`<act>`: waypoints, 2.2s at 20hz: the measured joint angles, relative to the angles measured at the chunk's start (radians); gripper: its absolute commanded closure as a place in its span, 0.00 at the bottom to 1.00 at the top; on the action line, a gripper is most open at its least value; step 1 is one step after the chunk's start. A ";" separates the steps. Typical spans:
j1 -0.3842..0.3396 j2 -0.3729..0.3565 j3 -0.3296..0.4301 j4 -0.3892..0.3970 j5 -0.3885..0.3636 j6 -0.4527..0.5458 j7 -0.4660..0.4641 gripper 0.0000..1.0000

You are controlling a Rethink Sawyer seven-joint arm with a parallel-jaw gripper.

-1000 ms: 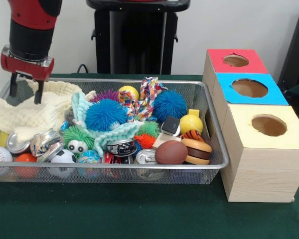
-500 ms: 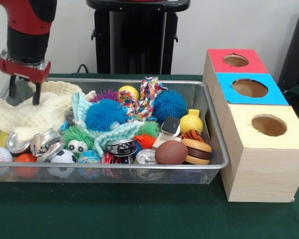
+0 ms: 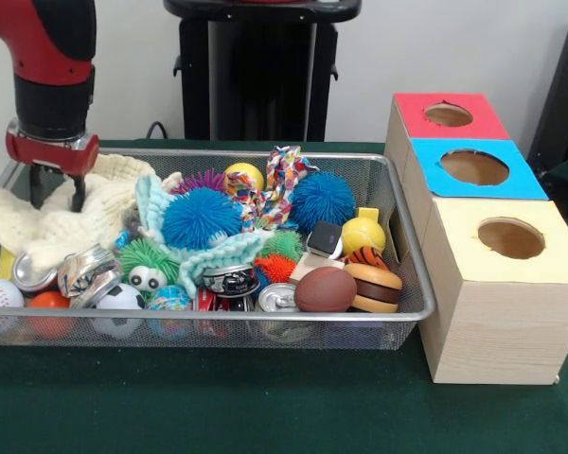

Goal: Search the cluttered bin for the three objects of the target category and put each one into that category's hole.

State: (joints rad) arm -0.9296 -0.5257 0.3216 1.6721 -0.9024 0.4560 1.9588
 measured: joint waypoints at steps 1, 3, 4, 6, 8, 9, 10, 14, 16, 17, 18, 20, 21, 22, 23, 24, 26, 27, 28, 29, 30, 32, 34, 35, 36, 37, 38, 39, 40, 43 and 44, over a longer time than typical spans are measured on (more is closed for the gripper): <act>-0.005 0.003 0.002 0.001 0.004 -0.001 0.000 0.00; -0.014 0.008 0.006 0.003 0.012 -0.001 0.000 0.00; -0.024 0.012 0.011 0.003 0.020 -0.002 0.000 0.00; -0.031 0.016 0.017 0.003 0.027 -0.002 0.000 0.00; -0.035 0.020 0.023 0.003 0.032 -0.002 0.000 0.00; -0.038 0.022 0.026 0.003 0.034 -0.002 0.000 0.00; -0.040 0.024 0.028 0.003 0.035 -0.002 0.000 0.00; -0.049 0.037 0.034 0.003 0.037 -0.010 0.000 0.00; -0.049 0.040 0.034 0.003 0.037 -0.017 0.000 0.00; -0.050 0.044 0.034 0.003 0.037 -0.035 0.000 1.00; -0.050 0.044 0.035 0.004 0.037 -0.038 0.000 1.00; -0.052 0.044 0.036 0.004 0.037 -0.043 0.000 1.00; -0.055 0.045 0.039 0.005 0.037 -0.047 0.000 1.00; -0.057 0.045 0.041 0.006 0.037 -0.048 0.000 1.00; -0.061 0.045 0.044 0.008 0.037 -0.050 0.000 1.00; -0.070 0.044 0.051 0.013 0.039 -0.050 0.000 1.00; -0.092 0.042 0.071 0.027 0.051 -0.050 0.000 1.00; -0.104 0.040 0.082 0.036 0.062 -0.050 0.000 1.00; -0.112 0.038 0.090 0.043 0.072 -0.050 0.000 1.00; -0.125 0.035 0.104 0.056 0.090 -0.050 0.000 1.00; -0.138 0.030 0.117 0.070 0.113 -0.050 0.000 1.00; -0.166 0.014 0.149 0.106 0.171 -0.048 0.000 1.00; -0.185 -0.006 0.175 0.139 0.231 -0.042 0.000 1.00; -0.190 -0.015 0.185 0.152 0.255 -0.038 0.000 1.00; -0.198 -0.029 0.201 0.172 0.291 -0.032 0.000 1.00; -0.203 -0.039 0.211 0.185 0.313 -0.028 0.000 1.00; -0.207 -0.051 0.224 0.200 0.341 -0.023 0.000 1.00; -0.210 -0.061 0.234 0.213 0.364 -0.019 0.000 1.00; -0.213 -0.075 0.249 0.231 0.395 -0.015 0.000 1.00; -0.213 -0.109 0.290 0.279 0.473 -0.013 0.000 1.00; -0.213 -0.115 0.300 0.289 0.489 -0.013 0.000 1.00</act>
State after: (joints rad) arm -1.1427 -0.6409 0.6216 1.9612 -0.4137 0.4426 1.9588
